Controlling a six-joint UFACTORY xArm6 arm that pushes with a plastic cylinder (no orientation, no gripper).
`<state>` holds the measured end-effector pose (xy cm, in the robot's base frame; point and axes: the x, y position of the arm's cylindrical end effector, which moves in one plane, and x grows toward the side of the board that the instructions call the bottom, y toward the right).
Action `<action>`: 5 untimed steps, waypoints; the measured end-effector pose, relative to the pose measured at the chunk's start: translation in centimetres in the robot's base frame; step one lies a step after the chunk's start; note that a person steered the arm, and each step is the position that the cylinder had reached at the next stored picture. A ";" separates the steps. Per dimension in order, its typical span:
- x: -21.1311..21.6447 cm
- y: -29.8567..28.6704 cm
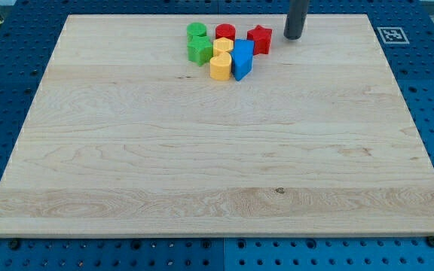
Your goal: Move red star into the red circle
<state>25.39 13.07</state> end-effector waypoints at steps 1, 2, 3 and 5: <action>0.1 -2.5; 0.2 -5.5; 0.1 -6.7; -2.6 -6.1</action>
